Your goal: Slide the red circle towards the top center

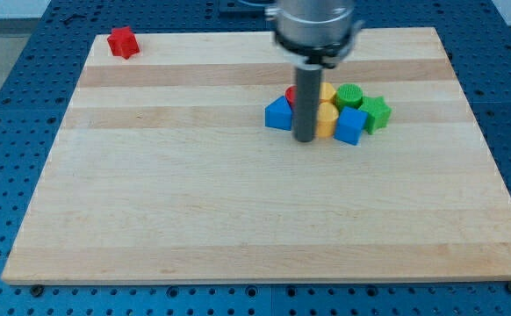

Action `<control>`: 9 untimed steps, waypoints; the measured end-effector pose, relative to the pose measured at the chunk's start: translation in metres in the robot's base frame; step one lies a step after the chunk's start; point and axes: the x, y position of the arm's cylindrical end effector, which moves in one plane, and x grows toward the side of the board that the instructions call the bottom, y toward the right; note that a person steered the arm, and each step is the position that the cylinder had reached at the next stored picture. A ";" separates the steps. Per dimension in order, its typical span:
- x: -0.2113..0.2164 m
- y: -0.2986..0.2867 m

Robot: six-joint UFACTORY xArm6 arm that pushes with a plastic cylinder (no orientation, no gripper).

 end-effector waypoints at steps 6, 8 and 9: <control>-0.053 -0.115; -0.056 -0.165; -0.069 -0.178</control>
